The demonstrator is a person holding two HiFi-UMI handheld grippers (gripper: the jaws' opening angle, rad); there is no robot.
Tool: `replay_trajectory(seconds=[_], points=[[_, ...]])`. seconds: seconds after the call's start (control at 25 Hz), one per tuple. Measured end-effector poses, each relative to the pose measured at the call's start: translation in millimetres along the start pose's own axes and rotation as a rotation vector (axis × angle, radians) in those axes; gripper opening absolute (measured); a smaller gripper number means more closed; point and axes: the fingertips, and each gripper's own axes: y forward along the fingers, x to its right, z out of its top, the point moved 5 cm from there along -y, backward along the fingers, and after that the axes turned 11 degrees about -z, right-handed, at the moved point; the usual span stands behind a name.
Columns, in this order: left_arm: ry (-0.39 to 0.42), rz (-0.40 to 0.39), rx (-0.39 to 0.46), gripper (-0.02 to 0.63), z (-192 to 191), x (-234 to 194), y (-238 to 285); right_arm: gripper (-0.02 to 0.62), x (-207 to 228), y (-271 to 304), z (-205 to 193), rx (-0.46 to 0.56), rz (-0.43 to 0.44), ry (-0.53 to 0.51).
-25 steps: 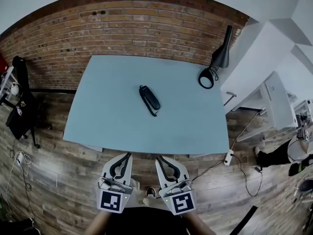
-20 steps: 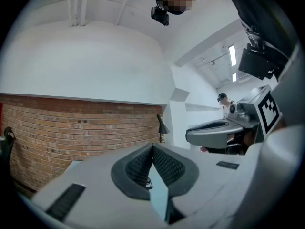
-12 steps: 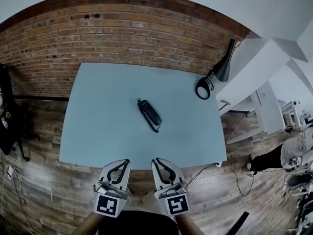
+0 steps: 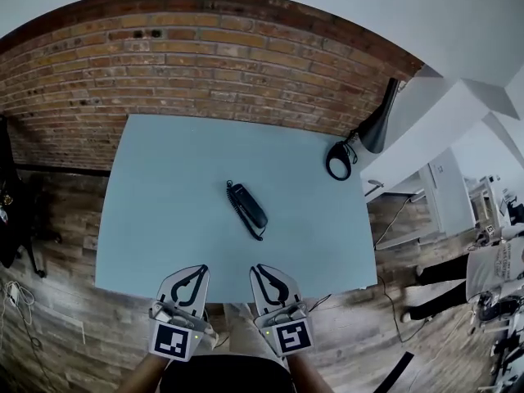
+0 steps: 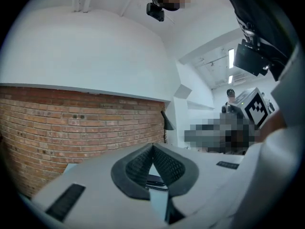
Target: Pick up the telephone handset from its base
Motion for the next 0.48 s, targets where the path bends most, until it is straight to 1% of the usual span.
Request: replay_trajectory(seconds=[0.2, 0.28, 0.4, 0.48], points=[[0.007, 0.106, -0.045, 0.014, 1, -14, 31, 0.035, 44, 46, -6, 0.026, 0.059, 0.031], [0.007, 0.151, -0.061, 0.014, 3, -15, 42, 0.035, 66, 64, -14, 0.016, 0.076, 0.044], [-0.021, 0.213, -0.076, 0.014, 1, -17, 61, 0.035, 101, 97, -34, -0.022, 0.1, 0.006], [-0.021, 0.232, -0.079, 0.014, -2, -17, 68, 0.035, 119, 117, -47, -0.034, 0.112, -0.019]])
